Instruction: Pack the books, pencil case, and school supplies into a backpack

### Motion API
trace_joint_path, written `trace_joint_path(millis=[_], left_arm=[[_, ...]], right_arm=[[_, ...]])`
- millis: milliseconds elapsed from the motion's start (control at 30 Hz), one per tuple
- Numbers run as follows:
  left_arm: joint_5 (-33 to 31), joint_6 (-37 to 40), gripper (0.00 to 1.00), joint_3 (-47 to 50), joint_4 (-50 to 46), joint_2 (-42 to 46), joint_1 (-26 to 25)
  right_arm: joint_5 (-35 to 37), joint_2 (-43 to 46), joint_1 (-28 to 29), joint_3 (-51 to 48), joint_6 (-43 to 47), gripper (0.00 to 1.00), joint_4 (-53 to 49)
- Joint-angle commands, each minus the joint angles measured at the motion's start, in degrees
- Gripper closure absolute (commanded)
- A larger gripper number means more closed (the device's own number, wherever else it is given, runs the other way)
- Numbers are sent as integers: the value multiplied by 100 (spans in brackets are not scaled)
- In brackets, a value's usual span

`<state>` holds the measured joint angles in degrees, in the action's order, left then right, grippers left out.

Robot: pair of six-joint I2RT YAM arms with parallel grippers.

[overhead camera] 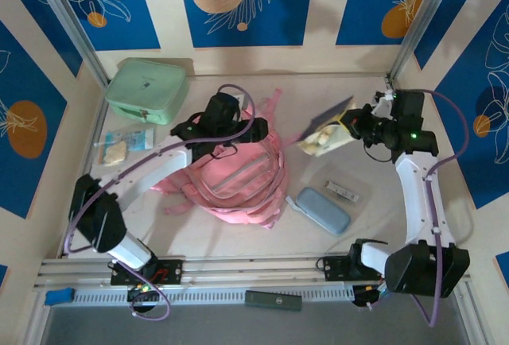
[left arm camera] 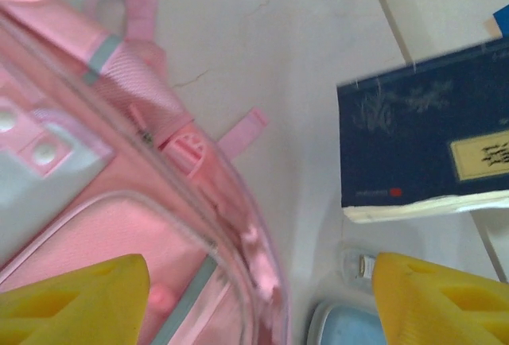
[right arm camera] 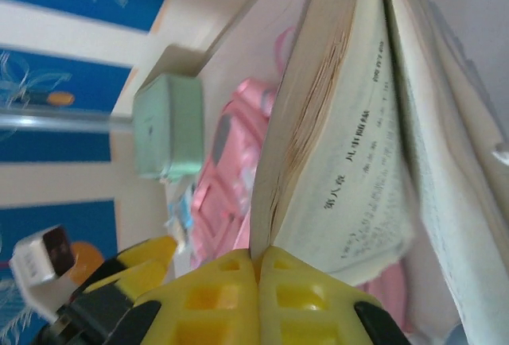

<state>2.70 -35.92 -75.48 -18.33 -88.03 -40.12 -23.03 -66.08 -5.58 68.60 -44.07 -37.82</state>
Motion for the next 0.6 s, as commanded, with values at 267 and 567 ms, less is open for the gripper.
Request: trace_joint_path(millis=[267, 567], left_arm=[[-813, 599, 23, 789, -1310, 2462, 421], [-1425, 657, 21, 1066, -2292, 3257, 538]], right_arm=[[560, 38, 2757, 271, -1385, 100, 870], [254, -845, 3638, 12, -1252, 100, 1597]])
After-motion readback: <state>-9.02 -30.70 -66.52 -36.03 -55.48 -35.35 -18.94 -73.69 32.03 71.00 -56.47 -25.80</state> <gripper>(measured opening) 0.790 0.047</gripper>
